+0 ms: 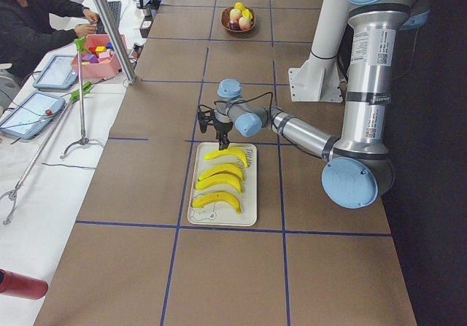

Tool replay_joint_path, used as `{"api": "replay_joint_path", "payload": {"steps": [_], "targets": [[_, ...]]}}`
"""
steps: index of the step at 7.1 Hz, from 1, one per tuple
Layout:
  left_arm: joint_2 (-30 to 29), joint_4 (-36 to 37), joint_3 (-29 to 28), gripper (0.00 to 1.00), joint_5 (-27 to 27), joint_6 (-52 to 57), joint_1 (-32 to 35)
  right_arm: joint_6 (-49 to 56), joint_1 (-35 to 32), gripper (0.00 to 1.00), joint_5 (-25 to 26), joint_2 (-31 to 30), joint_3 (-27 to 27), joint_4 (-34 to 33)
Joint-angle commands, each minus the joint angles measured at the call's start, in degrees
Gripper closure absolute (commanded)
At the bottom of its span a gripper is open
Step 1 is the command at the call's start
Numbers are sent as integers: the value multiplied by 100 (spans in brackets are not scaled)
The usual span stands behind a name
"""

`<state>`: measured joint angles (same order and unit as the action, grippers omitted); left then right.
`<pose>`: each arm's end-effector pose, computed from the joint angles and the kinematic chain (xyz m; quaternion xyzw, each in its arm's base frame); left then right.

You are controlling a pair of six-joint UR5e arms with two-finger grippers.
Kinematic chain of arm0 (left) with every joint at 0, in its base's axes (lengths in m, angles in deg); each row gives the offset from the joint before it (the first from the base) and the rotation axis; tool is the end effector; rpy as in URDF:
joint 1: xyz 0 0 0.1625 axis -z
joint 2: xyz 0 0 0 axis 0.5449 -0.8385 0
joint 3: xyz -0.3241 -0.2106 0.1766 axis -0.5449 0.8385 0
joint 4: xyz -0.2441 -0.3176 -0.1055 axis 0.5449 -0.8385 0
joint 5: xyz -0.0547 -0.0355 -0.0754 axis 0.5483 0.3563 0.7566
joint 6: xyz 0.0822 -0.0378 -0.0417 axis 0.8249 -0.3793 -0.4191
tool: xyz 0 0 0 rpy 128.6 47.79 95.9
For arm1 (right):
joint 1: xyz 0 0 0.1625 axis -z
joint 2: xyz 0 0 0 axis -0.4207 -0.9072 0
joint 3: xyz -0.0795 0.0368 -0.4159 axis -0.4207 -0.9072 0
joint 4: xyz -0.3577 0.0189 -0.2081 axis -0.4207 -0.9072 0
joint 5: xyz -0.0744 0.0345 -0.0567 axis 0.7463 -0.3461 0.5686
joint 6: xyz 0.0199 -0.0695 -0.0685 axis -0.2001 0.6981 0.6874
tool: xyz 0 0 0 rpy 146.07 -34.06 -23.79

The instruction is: Transfer all bananas from basket to plate

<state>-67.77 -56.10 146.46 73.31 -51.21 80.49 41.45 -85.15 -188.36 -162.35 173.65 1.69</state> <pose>0.2850 -0.4499 0.4652 0.0270 0.3914 -0.1675 0.9044 -0.1648 -0.4241 0.2926 0.0919 -0.4897 -0.0101 0.8669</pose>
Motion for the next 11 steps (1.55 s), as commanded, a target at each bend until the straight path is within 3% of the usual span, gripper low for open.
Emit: {"api": "replay_joint_path", "payload": {"steps": [1,2,3,4,6,8,9,11], "targets": [[-6,3,22,1,29,138,60,1,-37,0,1,-31,-15,-9],[12,99,100,1,177,609,313,88,-167,0,-17,-65,-102,-44],[21,579,127,1,753,1554,977,611,-360,0,-43,-118,-320,-105],[21,1079,153,1,1124,2990,1644,1451,-658,0,-43,-214,-418,-558],[12,2370,136,1,1250,5340,2849,3689,-1753,0,-148,-268,-690,-1674],[56,3365,-317,0,1932,7581,4159,5651,-2889,0,-736,-651,-1182,-2309],[195,3396,-686,0,1988,8167,4609,6305,-3285,0,-755,-994,-1462,-2242],[503,3308,-918,0,2304,8199,4639,6408,-3306,0,-817,-1078,-1621,-2180]]}}
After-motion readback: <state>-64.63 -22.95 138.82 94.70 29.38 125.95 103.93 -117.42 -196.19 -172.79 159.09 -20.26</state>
